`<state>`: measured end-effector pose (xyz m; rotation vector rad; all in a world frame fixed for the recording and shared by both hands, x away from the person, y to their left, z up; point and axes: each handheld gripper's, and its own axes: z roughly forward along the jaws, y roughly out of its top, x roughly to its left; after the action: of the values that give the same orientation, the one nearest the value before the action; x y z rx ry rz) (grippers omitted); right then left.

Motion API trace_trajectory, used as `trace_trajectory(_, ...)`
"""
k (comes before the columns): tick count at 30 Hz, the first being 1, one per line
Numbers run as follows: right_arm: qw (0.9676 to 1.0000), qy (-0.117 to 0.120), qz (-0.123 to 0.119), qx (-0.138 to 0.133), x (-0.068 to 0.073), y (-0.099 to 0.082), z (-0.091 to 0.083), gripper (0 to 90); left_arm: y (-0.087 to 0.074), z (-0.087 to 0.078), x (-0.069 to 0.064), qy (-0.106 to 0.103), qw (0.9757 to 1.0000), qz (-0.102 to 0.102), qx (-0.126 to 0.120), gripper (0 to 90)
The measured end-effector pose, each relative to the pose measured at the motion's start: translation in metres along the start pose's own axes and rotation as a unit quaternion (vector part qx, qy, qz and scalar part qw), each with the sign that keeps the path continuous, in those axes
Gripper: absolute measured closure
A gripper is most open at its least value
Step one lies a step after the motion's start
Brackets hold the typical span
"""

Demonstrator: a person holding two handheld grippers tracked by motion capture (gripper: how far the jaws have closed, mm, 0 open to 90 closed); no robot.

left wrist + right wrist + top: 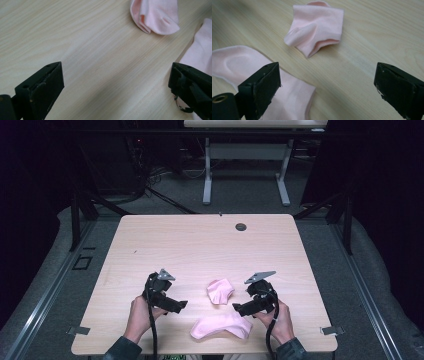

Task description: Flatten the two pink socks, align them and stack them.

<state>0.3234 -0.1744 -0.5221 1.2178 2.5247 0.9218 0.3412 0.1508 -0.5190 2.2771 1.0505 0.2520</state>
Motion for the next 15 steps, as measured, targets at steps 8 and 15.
trace_trajectory(8,0.9999,0.007,0.003,-0.008,-0.004,0.009,0.004,6.7,0.018,-0.001,0.000,0.007,0.9999,0.010,-0.010,0.0)
trace_trajectory(15,0.9999,0.014,0.008,0.002,-0.006,0.017,0.012,14.1,0.048,0.018,0.002,0.001,0.9998,0.018,-0.008,7.4)
